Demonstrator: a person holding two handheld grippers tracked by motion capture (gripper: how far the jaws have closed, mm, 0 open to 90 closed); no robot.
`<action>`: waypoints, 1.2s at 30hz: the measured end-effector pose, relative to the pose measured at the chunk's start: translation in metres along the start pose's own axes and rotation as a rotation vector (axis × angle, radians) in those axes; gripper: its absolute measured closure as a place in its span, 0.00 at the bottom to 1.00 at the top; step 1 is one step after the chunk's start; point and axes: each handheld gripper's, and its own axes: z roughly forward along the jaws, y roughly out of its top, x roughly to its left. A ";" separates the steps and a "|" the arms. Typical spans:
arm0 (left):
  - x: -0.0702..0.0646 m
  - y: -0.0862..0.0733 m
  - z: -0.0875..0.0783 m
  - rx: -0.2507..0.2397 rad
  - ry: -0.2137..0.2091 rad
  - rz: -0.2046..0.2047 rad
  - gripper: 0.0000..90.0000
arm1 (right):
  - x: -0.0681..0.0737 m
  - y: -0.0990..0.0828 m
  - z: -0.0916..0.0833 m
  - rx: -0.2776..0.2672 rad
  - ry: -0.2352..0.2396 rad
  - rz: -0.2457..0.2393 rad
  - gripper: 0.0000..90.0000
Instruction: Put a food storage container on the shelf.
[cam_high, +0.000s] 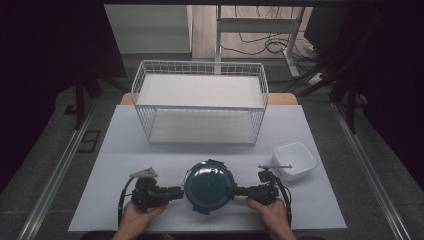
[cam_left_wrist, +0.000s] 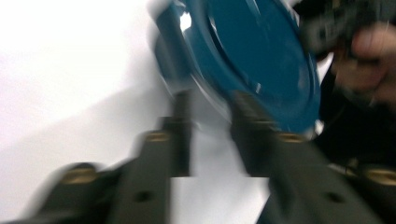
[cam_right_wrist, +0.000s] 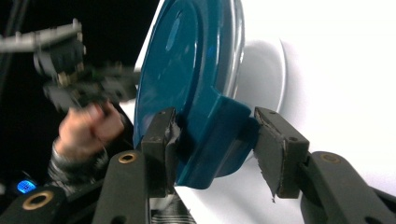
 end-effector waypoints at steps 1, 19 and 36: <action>0.004 0.003 -0.005 -0.029 0.016 -0.007 0.68 | 0.002 0.001 0.000 -0.003 -0.003 -0.019 0.58; 0.019 -0.004 0.004 -0.032 -0.163 -0.103 0.61 | 0.027 0.009 0.004 0.017 -0.015 -0.286 0.62; 0.002 -0.007 0.000 -0.062 -0.132 -0.072 0.64 | 0.029 -0.011 -0.005 -0.038 -0.092 -0.161 0.63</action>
